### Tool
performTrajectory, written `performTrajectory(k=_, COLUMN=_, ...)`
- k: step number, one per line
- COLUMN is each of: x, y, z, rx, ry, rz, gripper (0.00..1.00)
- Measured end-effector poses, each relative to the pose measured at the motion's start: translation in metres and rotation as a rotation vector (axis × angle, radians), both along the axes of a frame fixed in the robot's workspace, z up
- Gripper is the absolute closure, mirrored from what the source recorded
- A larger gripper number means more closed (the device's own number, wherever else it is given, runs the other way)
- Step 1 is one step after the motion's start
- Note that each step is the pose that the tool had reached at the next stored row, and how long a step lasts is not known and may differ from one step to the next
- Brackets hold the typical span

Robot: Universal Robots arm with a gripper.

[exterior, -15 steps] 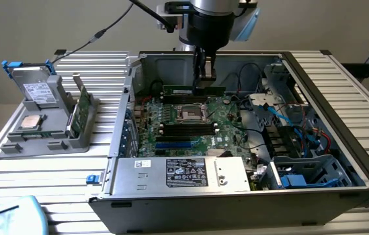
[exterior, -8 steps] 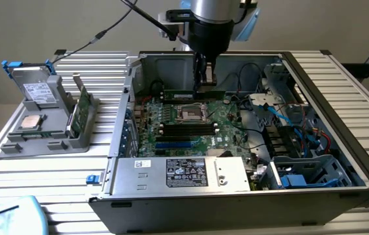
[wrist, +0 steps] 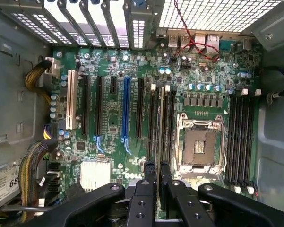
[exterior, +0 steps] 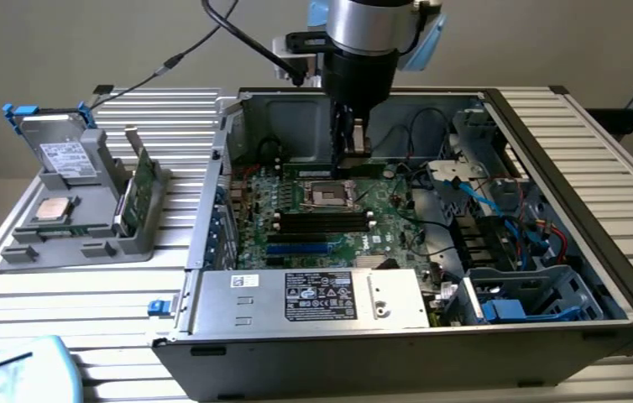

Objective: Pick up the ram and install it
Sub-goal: 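Insert the ram into the slot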

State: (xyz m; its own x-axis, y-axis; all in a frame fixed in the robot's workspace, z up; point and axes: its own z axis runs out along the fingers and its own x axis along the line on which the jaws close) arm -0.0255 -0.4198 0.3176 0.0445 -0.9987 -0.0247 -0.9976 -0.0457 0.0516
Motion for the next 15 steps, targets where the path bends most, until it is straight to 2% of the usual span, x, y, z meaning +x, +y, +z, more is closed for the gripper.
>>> performTrajectory(k=6, x=0.0, y=0.0004, z=-0.011, rx=-0.003, ry=-0.0023, rz=0.007, gripper=0.85)
performTrajectory(k=15, x=0.0, y=0.0004, z=-0.0273, rx=-0.0032, ry=-0.0049, rz=0.007, gripper=0.85)
